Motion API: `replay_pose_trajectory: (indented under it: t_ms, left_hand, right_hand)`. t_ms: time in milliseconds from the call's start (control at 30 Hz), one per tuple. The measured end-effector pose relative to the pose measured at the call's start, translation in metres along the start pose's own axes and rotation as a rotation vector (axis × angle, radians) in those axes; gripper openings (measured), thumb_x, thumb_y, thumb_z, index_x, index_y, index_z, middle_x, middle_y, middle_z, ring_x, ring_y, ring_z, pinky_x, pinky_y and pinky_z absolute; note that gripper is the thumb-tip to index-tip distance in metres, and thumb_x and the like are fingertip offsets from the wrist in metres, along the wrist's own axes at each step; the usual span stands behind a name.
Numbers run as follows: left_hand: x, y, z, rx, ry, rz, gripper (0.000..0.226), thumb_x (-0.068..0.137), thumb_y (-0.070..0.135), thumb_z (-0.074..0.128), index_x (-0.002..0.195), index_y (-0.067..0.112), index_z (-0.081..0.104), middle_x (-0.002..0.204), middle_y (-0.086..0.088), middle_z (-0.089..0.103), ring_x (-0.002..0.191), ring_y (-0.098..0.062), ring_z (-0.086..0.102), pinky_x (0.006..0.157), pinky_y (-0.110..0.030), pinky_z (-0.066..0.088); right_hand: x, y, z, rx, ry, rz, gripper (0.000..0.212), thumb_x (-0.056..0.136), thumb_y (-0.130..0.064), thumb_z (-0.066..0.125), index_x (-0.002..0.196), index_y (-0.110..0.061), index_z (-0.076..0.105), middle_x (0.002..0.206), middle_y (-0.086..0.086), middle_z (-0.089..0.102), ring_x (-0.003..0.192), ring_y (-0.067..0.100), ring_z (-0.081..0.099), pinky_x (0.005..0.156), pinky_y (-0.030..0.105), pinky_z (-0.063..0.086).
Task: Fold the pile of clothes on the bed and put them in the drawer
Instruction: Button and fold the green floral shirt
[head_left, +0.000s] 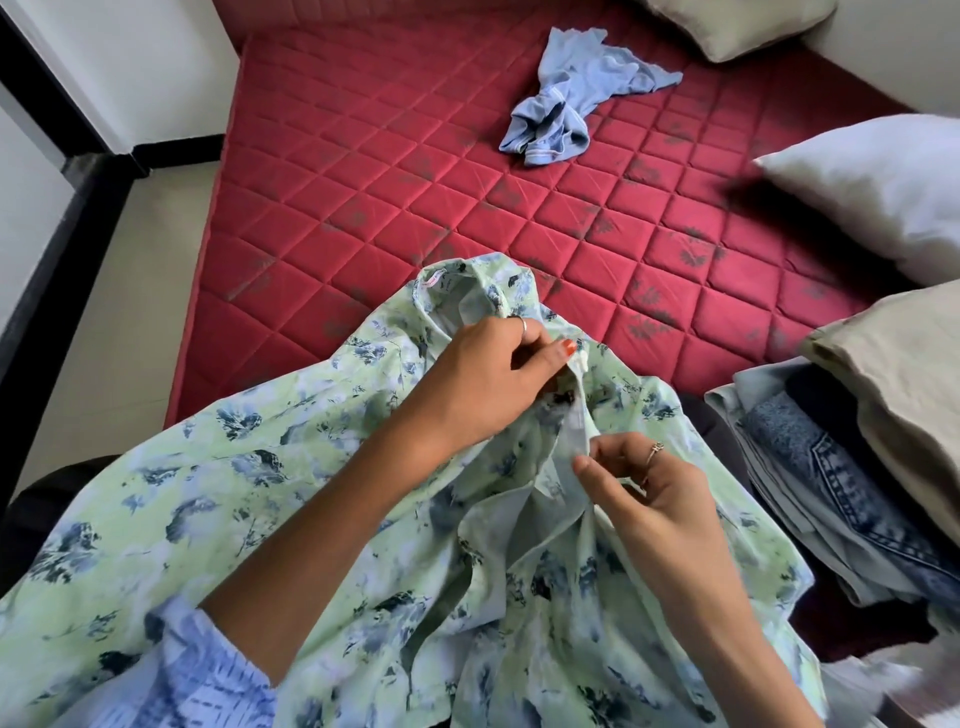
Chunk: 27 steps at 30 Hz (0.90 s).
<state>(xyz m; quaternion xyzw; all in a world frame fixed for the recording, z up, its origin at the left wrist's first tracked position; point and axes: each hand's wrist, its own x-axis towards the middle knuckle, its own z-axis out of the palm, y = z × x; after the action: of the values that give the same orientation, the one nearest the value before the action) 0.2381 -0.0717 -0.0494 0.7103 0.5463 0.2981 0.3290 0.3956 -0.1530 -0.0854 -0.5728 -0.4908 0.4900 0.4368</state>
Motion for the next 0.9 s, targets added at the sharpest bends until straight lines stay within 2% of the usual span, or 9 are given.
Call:
replay_pose_trajectory:
  t_ms: [133,233,333,367,467,533,667,800,900]
  left_hand:
    - [-0.024,-0.003,-0.002,-0.065,0.023,-0.017,0.016,0.094,0.028,0.058,0.094,0.017,0.069,0.079,0.008,0.069,0.075,-0.005,0.064,0.071,-0.023,0.051]
    - [-0.046,-0.003,-0.004,-0.081,0.056,-0.011,0.007,0.093,0.019,0.061,0.092,0.018,0.068,0.078,0.01,0.067,0.074,-0.003,0.063,0.065,-0.013,0.048]
    - [-0.064,-0.007,-0.005,-0.056,0.076,0.017,0.005,0.091,0.016,0.064,0.089,0.02,0.067,0.075,0.011,0.066,0.071,-0.005,0.063,0.061,-0.013,0.049]
    - [-0.067,-0.008,-0.005,-0.039,0.077,0.036,0.006,0.09,0.016,0.065,0.088,0.021,0.067,0.075,0.012,0.066,0.073,-0.005,0.064,0.061,-0.015,0.05]
    - [-0.075,-0.014,0.001,-0.001,0.044,0.078,0.005,0.088,0.017,0.067,0.091,0.02,0.07,0.082,0.011,0.067,0.077,-0.006,0.064,0.062,-0.016,0.051]
    - [-0.076,-0.016,0.007,0.024,0.012,0.09,0.011,0.087,0.018,0.069,0.097,0.02,0.072,0.087,0.01,0.065,0.08,-0.005,0.062,0.064,-0.011,0.047]
    - [-0.072,-0.014,0.019,0.028,-0.033,0.089,0.026,0.087,0.025,0.069,0.111,0.015,0.071,0.092,0.01,0.064,0.082,0.001,0.058,0.069,-0.004,0.041]
    - [-0.071,-0.012,0.028,-0.074,-0.023,0.067,0.022,0.086,0.026,0.07,0.105,0.015,0.073,0.087,0.017,0.064,0.079,0.005,0.06,0.068,-0.003,0.04]
    - [-0.074,-0.013,0.034,-0.105,0.013,0.045,0.018,0.084,0.027,0.071,0.098,0.016,0.073,0.087,0.015,0.067,0.079,0.002,0.062,0.069,-0.006,0.044]
  right_hand:
    - [-0.001,0.003,-0.009,0.133,-0.027,0.097,0.014,0.084,-0.022,0.069,0.084,-0.009,0.067,0.073,0.012,0.059,0.069,0.019,0.048,0.061,0.031,0.042]
    - [-0.002,0.005,-0.012,0.171,-0.077,0.122,0.037,0.074,-0.042,0.077,0.086,-0.009,0.067,0.084,0.029,0.062,0.074,0.024,0.053,0.072,0.041,0.044]
    - [-0.001,0.007,-0.014,0.234,-0.09,0.138,0.014,0.085,-0.019,0.068,0.081,-0.006,0.065,0.079,0.019,0.061,0.075,0.025,0.054,0.075,0.04,0.043]
    - [-0.001,0.007,-0.015,0.257,-0.094,0.146,0.012,0.084,-0.019,0.066,0.08,-0.008,0.066,0.079,0.016,0.061,0.076,0.025,0.054,0.074,0.038,0.043]
    - [0.0,0.007,-0.016,0.304,-0.164,0.147,0.035,0.069,-0.048,0.078,0.08,-0.016,0.069,0.081,0.014,0.06,0.077,0.026,0.052,0.076,0.041,0.043]
    - [0.0,0.008,-0.016,0.333,-0.191,0.168,0.05,0.054,-0.056,0.085,0.081,-0.017,0.069,0.084,0.015,0.057,0.081,0.027,0.049,0.08,0.046,0.04]
    - [-0.001,0.008,-0.02,0.42,-0.234,0.235,0.048,0.053,-0.047,0.089,0.082,-0.015,0.069,0.087,0.017,0.054,0.083,0.031,0.045,0.075,0.041,0.04]
    - [-0.003,0.002,-0.022,0.537,-0.251,0.318,0.024,0.078,-0.02,0.074,0.091,-0.003,0.063,0.09,0.023,0.056,0.078,0.031,0.054,0.07,0.036,0.053]
    - [-0.004,0.001,-0.023,0.579,-0.261,0.321,0.018,0.078,-0.018,0.07,0.088,-0.004,0.065,0.085,0.021,0.063,0.071,0.027,0.063,0.068,0.034,0.057]
